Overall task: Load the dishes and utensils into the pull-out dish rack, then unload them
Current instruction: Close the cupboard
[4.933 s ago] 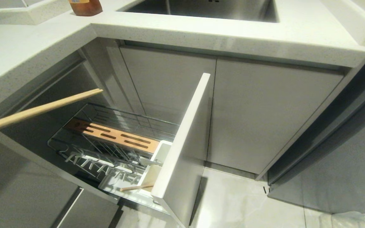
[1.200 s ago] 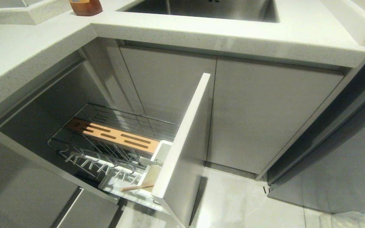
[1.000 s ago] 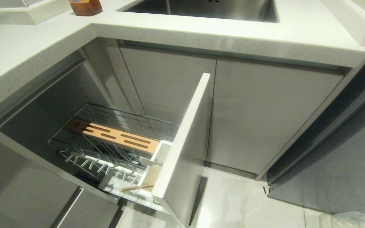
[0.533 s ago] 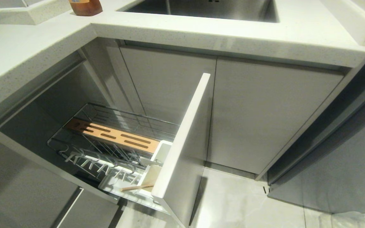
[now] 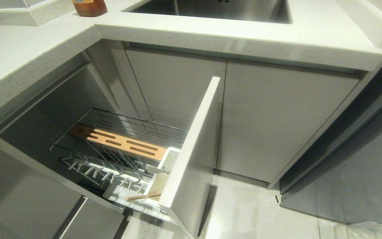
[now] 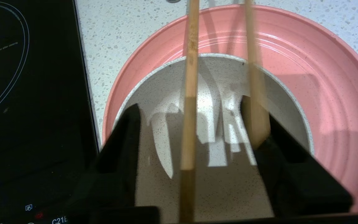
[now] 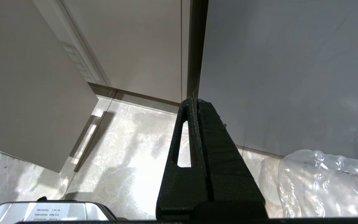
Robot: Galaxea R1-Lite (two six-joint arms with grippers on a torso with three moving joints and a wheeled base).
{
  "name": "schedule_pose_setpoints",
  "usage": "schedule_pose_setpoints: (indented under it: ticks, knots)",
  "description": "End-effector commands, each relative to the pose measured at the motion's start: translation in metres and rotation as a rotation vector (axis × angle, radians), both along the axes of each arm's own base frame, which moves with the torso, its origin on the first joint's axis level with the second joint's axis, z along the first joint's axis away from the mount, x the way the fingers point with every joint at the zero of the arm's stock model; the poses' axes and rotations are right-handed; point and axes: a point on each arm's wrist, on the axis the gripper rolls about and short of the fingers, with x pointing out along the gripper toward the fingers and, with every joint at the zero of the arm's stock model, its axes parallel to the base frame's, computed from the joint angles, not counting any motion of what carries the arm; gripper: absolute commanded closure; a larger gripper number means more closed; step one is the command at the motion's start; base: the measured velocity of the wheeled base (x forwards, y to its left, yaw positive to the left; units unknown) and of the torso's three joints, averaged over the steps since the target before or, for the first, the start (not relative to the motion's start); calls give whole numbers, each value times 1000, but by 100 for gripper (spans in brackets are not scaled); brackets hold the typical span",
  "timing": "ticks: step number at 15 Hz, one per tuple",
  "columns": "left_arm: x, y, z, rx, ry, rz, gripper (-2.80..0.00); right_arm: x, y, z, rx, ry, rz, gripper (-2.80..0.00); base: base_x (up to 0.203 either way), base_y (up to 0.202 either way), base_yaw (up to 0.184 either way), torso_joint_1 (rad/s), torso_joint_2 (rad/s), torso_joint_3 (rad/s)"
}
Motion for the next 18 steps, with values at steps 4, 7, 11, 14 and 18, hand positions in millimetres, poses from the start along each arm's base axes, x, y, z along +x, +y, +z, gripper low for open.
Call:
schedule_pose_setpoints:
  ticks: [4, 7, 11, 14, 18]
  knots:
    - [-6, -3, 3, 6, -12, 6, -280, 0, 0, 0, 0, 0, 1, 0, 0, 0, 0, 0, 0, 0]
    - [-15, -11, 7, 15, -32, -2, -280, 0, 0, 0, 0, 1, 1, 0, 0, 0, 0, 0, 0, 0]
    - [-28, -24, 14, 29, -74, -24, -280, 0, 0, 0, 0, 0, 0, 0, 0, 0, 0, 0, 0, 0]
    - [-42, -40, 15, 7, -88, -51, -280, 0, 0, 0, 0, 1, 0, 0, 0, 0, 0, 0, 0, 0]
    - [-58, -62, 22, -11, -185, -120, 0, 0, 0, 0, 0, 2, 0, 0, 0, 0, 0, 0, 0, 0]
